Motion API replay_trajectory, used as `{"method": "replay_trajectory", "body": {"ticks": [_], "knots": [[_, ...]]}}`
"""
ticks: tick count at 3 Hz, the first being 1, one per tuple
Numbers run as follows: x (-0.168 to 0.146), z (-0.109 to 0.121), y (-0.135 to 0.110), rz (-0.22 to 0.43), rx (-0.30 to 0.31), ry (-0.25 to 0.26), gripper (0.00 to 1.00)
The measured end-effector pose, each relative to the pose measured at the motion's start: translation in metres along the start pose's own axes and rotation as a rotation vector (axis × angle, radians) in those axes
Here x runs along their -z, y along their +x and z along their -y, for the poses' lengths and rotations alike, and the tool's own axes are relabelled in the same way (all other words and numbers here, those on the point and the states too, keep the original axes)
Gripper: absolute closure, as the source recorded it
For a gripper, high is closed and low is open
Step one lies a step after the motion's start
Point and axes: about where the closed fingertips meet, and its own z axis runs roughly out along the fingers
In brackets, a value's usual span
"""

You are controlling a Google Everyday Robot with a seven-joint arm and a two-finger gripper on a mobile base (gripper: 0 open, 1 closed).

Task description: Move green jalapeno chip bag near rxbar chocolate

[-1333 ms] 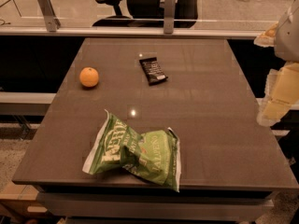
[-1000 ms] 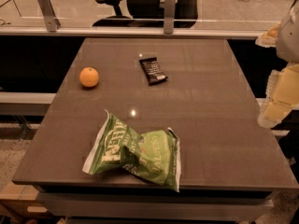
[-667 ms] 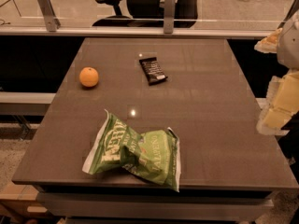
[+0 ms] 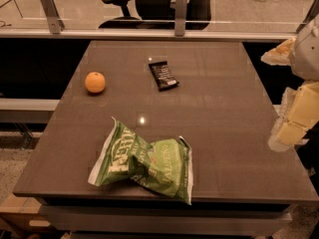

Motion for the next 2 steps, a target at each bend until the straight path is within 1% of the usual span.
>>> {"method": "replay_trajectory", "body": {"ticks": [1,2], "knots": [[-0.003,-0.021,-0.007,-0.029,-0.019,-0.005,0.00],[-0.006,-0.056,-0.020,-0.056,-0.046,-0.013,0.00]]}}
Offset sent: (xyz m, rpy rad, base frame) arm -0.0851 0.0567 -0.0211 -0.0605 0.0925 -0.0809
